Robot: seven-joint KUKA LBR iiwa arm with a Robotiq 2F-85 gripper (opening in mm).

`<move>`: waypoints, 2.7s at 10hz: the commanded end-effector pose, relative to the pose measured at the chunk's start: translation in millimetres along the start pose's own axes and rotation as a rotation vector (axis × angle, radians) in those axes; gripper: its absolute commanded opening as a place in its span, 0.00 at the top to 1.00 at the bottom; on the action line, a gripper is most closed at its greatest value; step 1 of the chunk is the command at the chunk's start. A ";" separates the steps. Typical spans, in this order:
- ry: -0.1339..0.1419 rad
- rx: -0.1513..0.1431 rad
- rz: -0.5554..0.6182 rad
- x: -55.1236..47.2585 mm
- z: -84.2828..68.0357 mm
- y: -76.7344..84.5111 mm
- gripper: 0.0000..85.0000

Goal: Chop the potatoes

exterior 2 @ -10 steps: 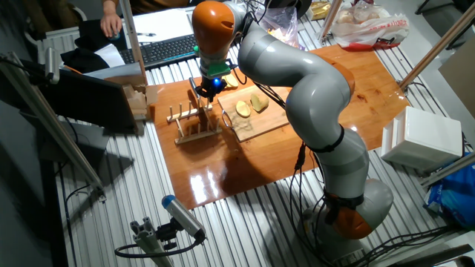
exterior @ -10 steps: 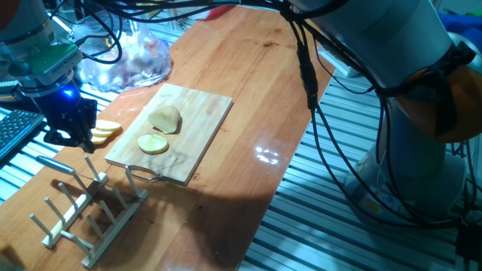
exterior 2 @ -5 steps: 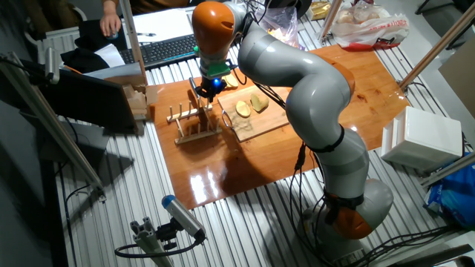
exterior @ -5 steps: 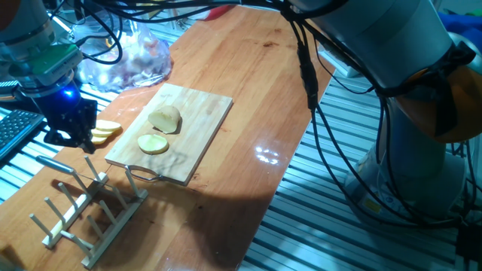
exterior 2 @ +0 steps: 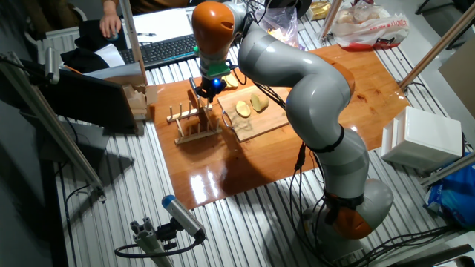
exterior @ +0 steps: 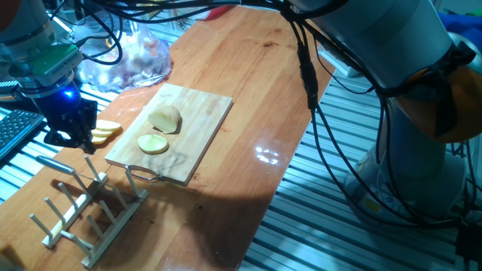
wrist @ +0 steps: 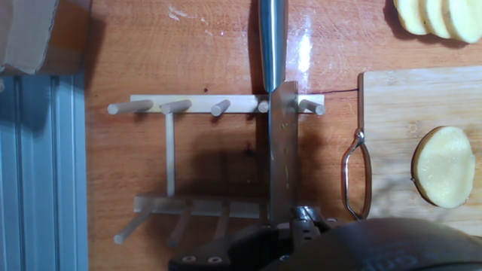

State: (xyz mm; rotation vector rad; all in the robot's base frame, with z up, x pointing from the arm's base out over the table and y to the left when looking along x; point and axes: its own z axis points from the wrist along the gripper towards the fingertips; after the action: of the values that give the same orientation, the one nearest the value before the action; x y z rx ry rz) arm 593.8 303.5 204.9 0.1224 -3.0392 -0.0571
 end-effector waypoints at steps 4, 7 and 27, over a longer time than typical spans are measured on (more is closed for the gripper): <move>0.000 0.000 0.000 0.1 0.1 0.1 1.00; -0.001 0.000 0.000 0.2 -0.1 0.4 1.00; 0.013 -0.010 0.045 10.0 3.3 9.2 1.00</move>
State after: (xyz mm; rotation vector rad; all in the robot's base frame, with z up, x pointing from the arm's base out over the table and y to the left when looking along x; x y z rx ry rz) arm 582.8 312.1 203.2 0.0537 -3.0266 -0.0690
